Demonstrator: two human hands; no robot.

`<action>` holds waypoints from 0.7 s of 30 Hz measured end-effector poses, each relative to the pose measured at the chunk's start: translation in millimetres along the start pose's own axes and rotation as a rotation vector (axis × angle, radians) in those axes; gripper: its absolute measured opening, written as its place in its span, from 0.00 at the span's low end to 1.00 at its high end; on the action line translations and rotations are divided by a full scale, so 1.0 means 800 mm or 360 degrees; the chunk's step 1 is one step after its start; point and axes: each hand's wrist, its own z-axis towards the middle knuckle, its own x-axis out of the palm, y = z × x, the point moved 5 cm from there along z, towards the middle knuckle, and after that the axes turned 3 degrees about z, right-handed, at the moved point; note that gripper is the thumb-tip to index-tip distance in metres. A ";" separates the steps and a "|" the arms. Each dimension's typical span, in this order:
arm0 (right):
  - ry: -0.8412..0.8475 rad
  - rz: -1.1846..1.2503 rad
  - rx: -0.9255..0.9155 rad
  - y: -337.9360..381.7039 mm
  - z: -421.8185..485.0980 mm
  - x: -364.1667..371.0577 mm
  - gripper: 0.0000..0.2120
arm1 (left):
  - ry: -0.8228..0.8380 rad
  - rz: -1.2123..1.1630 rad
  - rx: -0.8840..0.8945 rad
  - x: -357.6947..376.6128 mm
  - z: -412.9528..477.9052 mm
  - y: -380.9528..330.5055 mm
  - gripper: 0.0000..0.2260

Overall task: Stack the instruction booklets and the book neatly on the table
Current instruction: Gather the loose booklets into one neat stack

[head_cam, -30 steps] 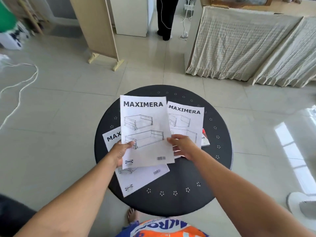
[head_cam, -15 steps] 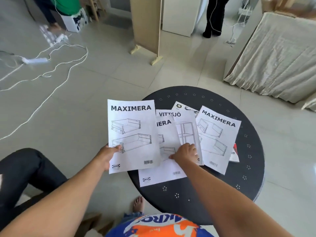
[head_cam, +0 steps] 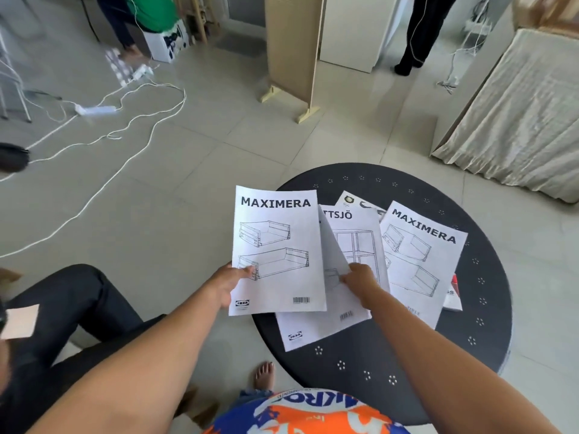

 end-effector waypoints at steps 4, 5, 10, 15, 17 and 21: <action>-0.0007 0.0308 -0.0141 0.015 -0.014 -0.029 0.15 | 0.0060 0.0071 0.0094 0.034 -0.011 -0.024 0.08; 0.0006 0.0407 -0.0126 0.016 -0.014 -0.033 0.14 | 0.0051 0.0071 0.0123 0.042 -0.012 -0.029 0.08; 0.0061 0.0646 -0.0112 0.016 -0.018 -0.046 0.12 | 0.0175 -0.0007 0.0172 0.070 -0.010 -0.044 0.20; 0.0072 0.0683 -0.0149 0.022 -0.025 -0.042 0.09 | 0.0245 -0.0074 0.0269 0.091 -0.013 -0.056 0.32; 0.0117 0.0733 -0.0160 0.026 -0.027 -0.039 0.10 | 0.0353 -0.0186 0.0277 0.096 -0.016 -0.058 0.28; 0.0592 0.1034 -0.0195 0.035 -0.026 -0.029 0.15 | 0.0475 -0.0389 0.0214 0.094 -0.025 -0.065 0.09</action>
